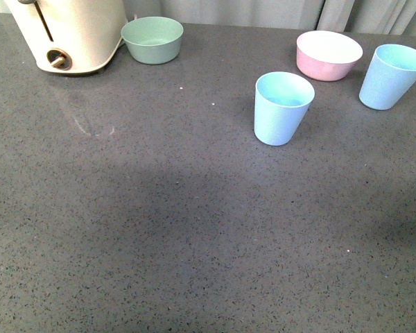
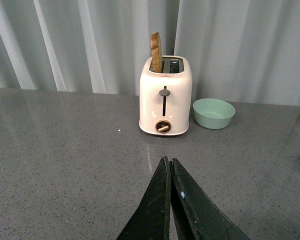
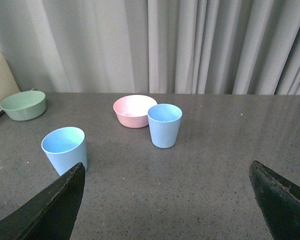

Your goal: Stack blue cups with both arms

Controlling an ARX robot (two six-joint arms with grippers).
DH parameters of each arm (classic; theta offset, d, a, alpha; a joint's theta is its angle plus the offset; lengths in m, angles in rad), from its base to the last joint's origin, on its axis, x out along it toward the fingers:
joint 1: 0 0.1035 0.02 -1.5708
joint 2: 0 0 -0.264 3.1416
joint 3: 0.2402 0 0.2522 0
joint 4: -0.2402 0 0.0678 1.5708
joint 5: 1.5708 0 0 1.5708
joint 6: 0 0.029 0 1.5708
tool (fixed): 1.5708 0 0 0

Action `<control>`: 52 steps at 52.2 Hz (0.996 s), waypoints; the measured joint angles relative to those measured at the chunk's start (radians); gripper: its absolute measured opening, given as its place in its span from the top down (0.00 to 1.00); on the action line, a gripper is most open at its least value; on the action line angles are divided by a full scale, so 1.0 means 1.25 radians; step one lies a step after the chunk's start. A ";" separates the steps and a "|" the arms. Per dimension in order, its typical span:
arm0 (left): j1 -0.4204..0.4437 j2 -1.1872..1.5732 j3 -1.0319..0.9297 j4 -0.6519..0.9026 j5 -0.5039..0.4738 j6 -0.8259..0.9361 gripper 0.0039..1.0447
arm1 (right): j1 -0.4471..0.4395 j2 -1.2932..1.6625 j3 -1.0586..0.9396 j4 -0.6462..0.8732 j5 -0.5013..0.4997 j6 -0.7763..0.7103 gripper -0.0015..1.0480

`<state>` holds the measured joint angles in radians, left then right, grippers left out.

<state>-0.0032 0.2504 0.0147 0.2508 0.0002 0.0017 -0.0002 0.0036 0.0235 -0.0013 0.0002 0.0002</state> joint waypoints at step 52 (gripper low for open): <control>0.000 -0.195 0.000 -0.199 0.000 0.000 0.34 | 0.000 0.000 0.000 0.000 0.000 0.000 0.09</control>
<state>-0.0032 0.0063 0.0147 0.0021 0.0002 0.0017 -0.0002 0.0036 0.0235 -0.0013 -0.0002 0.0002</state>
